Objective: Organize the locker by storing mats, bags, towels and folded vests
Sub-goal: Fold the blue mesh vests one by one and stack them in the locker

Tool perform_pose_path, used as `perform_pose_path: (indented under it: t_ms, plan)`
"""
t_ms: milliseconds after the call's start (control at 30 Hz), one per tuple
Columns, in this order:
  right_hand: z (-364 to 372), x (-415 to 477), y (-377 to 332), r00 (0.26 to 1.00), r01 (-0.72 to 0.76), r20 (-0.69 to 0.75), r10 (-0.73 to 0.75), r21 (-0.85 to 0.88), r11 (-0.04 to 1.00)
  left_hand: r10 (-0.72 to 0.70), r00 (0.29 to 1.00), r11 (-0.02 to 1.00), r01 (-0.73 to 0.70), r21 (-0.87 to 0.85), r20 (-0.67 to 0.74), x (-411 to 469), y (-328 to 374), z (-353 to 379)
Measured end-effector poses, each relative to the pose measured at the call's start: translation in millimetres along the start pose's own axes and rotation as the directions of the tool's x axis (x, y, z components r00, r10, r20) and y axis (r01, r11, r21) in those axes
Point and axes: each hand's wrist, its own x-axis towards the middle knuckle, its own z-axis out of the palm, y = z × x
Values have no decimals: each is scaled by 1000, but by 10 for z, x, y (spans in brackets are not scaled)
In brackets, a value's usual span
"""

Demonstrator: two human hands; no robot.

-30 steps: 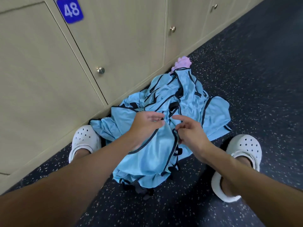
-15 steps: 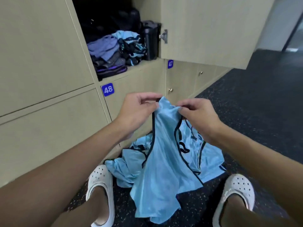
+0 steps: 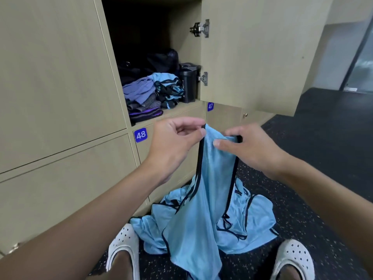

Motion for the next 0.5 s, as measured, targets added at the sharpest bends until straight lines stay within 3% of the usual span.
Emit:
perform_pose_path:
  t_ms: [167,333,500]
  plan:
    - [-22,139,48,995,68,-55,-79,-184,981,-33,999,999,33,12,-8,54,-112,52]
    - [-87,332,27,981,172,-70,-183,-138,975,-72,995,987,61,151,64,279,-195,137]
    - [-216,508,66,967,186,-143,-209,-160,969,-49,987,993,32,110,151,494,-182,215]
